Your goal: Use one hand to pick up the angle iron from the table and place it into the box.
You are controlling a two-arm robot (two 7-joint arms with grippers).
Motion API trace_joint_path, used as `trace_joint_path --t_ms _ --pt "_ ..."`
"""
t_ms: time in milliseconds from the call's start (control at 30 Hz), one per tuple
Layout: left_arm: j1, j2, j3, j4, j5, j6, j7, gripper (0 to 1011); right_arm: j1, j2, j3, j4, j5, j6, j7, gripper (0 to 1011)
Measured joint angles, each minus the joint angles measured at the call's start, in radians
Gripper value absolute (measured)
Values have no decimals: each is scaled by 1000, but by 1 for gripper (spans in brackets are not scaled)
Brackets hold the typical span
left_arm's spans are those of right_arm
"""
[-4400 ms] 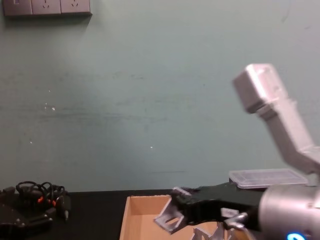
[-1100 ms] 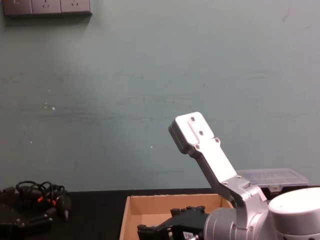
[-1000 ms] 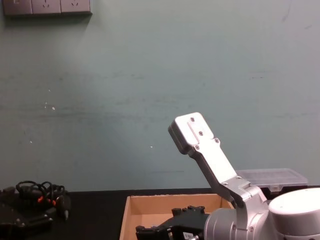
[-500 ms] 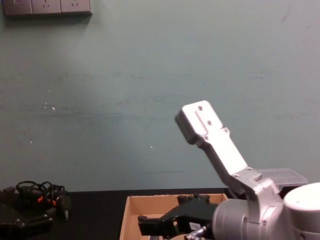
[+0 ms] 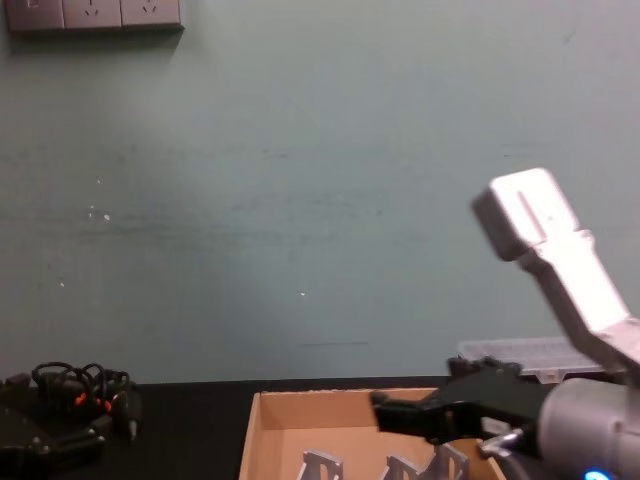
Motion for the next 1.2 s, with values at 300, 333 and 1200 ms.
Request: trace_joint_path --t_ms 300,333,1200 --pt "0 0 0 0 0 0 0 1011 -60 40 77 -45 37 -33 -18 1002" --pt "0 0 0 0 0 0 0 1011 -64 43 82 -46 39 -35 -19 1002" --pt "0 0 0 0 0 0 0 1011 -135 75 163 -36 78 -76 -40 1003"
